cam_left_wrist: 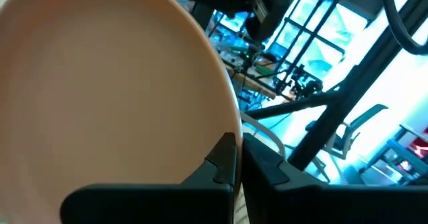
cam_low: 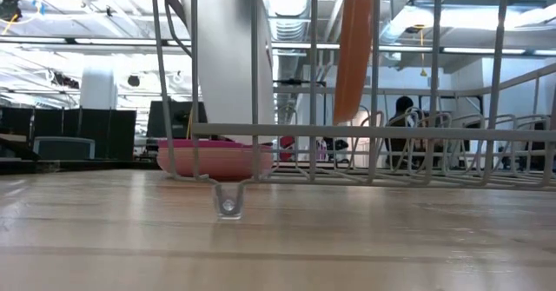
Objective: Sort dishes
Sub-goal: Put the light brown plate in the dish rack
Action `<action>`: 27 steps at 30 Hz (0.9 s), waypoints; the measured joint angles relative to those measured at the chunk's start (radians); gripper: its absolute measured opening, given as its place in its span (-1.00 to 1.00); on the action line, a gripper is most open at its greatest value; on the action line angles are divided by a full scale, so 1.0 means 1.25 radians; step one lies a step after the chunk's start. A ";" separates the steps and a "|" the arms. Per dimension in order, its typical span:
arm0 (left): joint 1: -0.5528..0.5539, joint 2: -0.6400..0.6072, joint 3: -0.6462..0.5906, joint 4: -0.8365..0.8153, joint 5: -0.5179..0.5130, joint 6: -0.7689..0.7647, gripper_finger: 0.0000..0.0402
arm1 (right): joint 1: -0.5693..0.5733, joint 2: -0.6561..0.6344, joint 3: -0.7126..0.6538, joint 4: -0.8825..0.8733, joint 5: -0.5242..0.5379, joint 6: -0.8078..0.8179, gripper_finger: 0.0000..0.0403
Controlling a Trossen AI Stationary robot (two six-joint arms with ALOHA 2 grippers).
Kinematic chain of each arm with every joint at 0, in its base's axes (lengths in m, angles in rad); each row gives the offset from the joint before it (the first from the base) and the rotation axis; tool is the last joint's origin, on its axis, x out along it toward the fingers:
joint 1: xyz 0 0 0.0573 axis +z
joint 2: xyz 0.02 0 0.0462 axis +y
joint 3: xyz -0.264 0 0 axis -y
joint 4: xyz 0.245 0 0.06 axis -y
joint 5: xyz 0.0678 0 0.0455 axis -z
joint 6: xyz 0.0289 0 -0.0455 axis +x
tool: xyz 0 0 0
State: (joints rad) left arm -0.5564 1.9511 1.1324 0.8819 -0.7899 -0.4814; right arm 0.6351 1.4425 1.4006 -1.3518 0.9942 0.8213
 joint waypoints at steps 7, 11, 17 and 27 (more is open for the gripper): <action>0.001 0.000 0.006 -0.057 0.008 -0.051 -1.00 | 0.000 0.000 0.000 0.002 0.000 0.000 0.12; 0.002 0.000 0.036 -0.139 0.008 -0.065 -1.00 | 0.000 0.000 0.000 0.002 0.000 -0.001 0.12; 0.003 0.000 0.058 -0.148 0.010 -0.086 -1.00 | 0.000 0.001 0.000 0.003 0.000 -0.001 0.12; 0.013 0.000 0.057 -0.123 -0.012 -0.219 -1.00 | -0.001 0.001 0.000 0.005 0.000 -0.001 0.12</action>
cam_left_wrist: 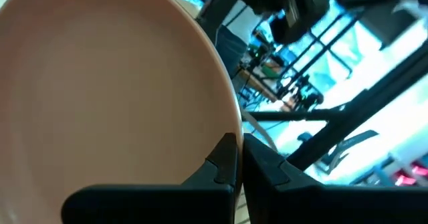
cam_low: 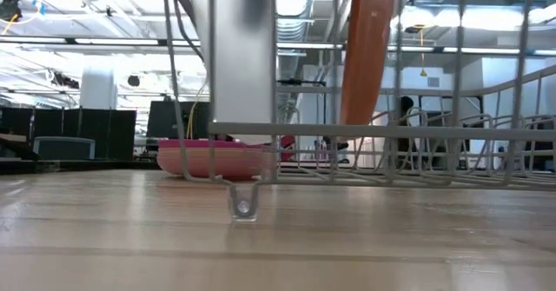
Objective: Sort dishes
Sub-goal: Put the light brown plate in the dish rack
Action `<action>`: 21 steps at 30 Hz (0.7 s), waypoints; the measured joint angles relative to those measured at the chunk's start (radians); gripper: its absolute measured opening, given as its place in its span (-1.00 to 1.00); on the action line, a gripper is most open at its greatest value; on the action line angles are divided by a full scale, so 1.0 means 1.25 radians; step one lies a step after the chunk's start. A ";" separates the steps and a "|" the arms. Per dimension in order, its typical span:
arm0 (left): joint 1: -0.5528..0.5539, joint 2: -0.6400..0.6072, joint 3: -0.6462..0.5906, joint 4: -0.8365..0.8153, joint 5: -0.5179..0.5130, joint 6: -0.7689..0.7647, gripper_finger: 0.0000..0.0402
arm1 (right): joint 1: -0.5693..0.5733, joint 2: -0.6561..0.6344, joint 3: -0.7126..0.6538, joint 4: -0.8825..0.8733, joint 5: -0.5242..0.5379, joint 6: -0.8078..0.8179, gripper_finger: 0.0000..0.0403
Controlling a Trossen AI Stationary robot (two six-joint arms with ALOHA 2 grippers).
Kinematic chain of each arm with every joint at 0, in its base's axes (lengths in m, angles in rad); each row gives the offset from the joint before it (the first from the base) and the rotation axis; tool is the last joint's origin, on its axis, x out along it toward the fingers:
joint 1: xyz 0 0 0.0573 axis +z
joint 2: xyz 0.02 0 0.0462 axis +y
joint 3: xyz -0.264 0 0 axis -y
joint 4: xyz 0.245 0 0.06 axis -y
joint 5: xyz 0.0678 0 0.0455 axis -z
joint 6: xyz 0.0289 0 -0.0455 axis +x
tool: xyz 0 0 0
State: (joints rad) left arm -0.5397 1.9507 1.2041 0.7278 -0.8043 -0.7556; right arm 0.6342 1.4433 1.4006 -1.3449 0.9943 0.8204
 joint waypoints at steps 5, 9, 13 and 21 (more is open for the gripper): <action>0.009 0.000 0.000 0.003 -0.004 -0.078 -1.00 | 0.000 0.000 0.000 0.000 0.000 -0.001 0.12; 0.011 0.000 0.000 -0.002 -0.020 -0.097 -1.00 | 0.000 0.000 0.000 0.000 0.000 -0.001 0.12; 0.014 0.000 0.000 -0.034 -0.027 -0.122 -0.97 | 0.000 0.000 0.000 0.000 0.000 -0.001 0.12; 0.014 0.000 0.000 -0.071 -0.027 -0.162 -0.94 | 0.000 0.000 0.000 0.002 0.000 -0.006 0.12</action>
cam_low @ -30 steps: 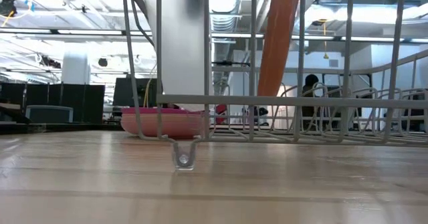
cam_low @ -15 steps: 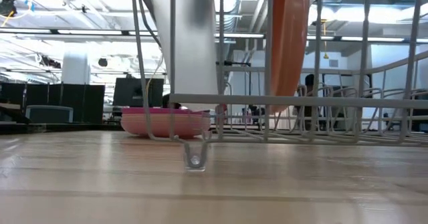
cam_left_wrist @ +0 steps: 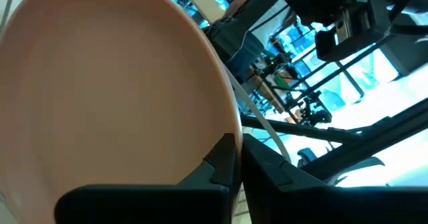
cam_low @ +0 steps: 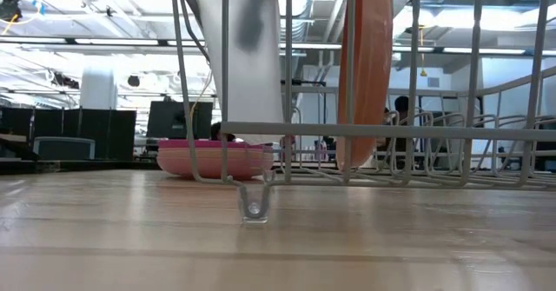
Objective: Sort dishes
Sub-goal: Put the light brown plate in the dish rack
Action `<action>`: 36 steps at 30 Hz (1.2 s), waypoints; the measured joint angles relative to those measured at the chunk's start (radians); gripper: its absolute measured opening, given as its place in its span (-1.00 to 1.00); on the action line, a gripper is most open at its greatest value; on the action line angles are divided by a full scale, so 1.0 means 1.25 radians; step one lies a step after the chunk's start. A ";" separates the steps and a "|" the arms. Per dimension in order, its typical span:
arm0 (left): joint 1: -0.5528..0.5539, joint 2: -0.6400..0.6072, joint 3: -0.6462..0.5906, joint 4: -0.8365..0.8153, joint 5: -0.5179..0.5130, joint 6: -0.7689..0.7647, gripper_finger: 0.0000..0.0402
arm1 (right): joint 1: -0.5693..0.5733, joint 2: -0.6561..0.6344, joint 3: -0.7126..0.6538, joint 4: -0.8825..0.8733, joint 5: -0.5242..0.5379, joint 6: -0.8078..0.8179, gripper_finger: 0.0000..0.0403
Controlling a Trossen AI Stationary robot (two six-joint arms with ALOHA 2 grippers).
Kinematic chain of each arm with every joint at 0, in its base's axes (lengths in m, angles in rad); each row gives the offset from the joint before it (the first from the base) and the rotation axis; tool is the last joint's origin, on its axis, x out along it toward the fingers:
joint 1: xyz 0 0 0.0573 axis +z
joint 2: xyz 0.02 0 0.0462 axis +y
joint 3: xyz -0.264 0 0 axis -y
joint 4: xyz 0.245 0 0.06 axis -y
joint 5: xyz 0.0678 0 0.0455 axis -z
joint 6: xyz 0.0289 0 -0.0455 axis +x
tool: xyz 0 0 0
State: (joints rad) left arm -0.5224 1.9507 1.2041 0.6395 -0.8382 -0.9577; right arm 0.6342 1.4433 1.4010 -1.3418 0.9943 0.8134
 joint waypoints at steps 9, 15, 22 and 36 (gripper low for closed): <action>0.003 -0.001 0.000 -0.013 0.000 -0.027 -0.93 | 0.000 0.000 0.000 0.000 0.000 -0.002 0.12; 0.005 -0.001 0.000 -0.021 0.000 -0.028 -0.93 | 0.000 0.000 0.000 0.000 0.000 -0.002 0.12; 0.005 -0.001 0.000 -0.031 0.000 -0.038 -0.93 | 0.000 0.000 0.000 0.000 0.000 -0.002 0.12; 0.005 -0.001 0.000 -0.034 0.038 -0.048 -0.93 | 0.000 0.000 0.000 0.000 0.000 -0.002 0.12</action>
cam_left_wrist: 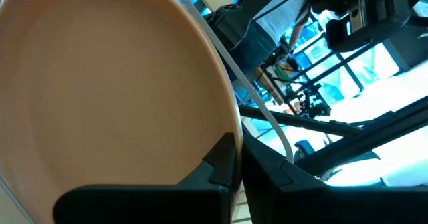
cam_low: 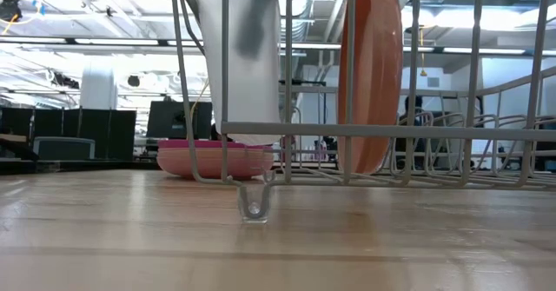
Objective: Sort dishes
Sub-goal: Put the light brown plate in the dish rack
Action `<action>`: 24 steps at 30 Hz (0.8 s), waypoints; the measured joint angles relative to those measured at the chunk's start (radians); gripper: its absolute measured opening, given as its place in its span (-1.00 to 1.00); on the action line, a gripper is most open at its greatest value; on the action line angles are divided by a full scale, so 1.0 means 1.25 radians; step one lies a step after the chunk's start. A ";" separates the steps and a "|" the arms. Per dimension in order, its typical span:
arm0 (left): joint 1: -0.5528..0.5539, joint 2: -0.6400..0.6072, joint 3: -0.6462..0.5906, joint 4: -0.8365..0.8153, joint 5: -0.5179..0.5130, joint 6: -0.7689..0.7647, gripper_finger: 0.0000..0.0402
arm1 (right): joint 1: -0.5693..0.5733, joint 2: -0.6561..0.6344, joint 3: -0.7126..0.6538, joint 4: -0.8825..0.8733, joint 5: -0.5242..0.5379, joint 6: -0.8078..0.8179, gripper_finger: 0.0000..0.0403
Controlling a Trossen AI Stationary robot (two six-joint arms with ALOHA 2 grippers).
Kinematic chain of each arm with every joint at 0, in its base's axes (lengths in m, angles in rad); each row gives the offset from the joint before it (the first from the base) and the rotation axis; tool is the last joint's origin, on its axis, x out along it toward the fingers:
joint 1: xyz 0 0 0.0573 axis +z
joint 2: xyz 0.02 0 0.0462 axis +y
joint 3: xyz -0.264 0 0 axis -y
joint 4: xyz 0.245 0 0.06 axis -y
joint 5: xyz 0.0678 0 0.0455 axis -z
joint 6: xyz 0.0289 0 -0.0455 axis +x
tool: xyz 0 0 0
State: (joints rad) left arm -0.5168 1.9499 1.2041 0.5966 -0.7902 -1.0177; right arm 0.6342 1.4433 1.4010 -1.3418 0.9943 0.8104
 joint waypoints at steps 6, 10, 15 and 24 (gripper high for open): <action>-0.001 0.000 0.000 0.001 0.020 -0.029 -0.93 | 0.000 0.000 0.000 0.000 0.000 0.000 0.12; -0.001 0.000 0.000 0.000 0.021 -0.021 -0.93 | 0.000 0.000 0.000 0.000 0.000 0.000 0.12; -0.001 0.000 0.000 -0.005 0.024 -0.016 -0.92 | 0.000 0.000 0.000 0.000 0.000 0.000 0.12; -0.001 0.000 0.000 -0.008 0.026 -0.006 -0.76 | 0.000 0.000 0.000 0.000 0.000 0.000 0.12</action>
State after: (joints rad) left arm -0.5175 1.9503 1.2041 0.5861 -0.7582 -1.0248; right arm 0.6345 1.4433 1.4010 -1.3418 0.9943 0.8101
